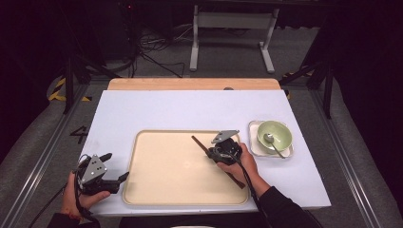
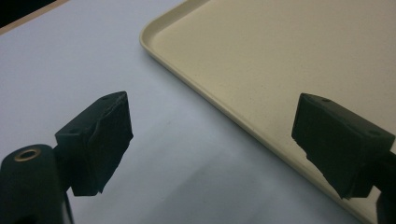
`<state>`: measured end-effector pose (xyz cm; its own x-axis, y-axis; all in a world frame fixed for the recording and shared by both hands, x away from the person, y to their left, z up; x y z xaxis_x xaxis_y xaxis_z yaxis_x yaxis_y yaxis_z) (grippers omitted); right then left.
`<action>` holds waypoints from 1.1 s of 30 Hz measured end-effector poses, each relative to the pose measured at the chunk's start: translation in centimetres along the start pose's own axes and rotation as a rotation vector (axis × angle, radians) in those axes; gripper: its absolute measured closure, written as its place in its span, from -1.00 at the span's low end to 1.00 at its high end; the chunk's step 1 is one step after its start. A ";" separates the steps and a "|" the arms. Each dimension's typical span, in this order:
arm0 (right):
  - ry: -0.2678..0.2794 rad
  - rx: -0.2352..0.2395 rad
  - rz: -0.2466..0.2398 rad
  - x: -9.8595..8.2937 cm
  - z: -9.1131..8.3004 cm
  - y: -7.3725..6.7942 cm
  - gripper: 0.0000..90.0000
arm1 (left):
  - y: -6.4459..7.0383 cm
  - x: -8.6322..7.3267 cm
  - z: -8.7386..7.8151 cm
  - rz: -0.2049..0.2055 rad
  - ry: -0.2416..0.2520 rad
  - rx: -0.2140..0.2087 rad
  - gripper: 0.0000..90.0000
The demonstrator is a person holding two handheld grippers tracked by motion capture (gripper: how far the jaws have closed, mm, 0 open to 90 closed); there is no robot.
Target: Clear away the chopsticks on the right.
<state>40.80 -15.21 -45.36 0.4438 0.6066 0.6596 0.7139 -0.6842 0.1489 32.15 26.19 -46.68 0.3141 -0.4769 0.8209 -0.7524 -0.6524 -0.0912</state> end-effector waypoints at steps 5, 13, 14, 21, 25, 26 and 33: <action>0.001 -0.009 0.014 -0.8 -0.6 0.3 0.70 | 0.0 0.0 0.0 -0.001 0.000 -0.001 -0.71; 0.008 -0.059 0.060 -2.6 -2.0 1.1 0.66 | 0.0 0.0 0.0 -0.001 -0.002 -0.001 -0.71; 0.008 -0.064 0.059 -2.8 -2.2 1.1 0.66 | 0.0 0.0 0.0 -0.001 -0.002 -0.003 -0.71; 0.004 -0.086 0.056 -3.8 -3.2 1.9 0.60 | 0.0 0.0 0.1 -0.005 -0.003 -0.005 -0.71; 0.005 -0.112 0.047 -4.3 -3.6 1.8 0.58 | 0.0 0.0 0.2 -0.008 -0.009 -0.002 -0.71; 0.006 -0.122 0.042 -4.4 -3.8 1.8 0.58 | 0.0 0.0 0.2 -0.006 -0.010 -0.002 -0.71; 0.004 -0.157 0.046 -5.2 -4.6 2.4 0.55 | 0.0 0.1 0.2 -0.003 -0.014 0.001 -0.71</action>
<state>37.69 -21.83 -45.02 0.4717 0.5717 0.6713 0.5995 -0.7662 0.2313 32.32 26.04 -46.76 0.3246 -0.4828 0.8133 -0.7509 -0.6544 -0.0888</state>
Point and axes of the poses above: each handheld gripper's, and its own axes: z roughly forward along the jaws, x roughly out of its top, y roughly to its right, the point moved 1 cm from there along z, roughly forward along the jaws, and after that the axes turned 8 degrees about -x, right-handed, at the moved point
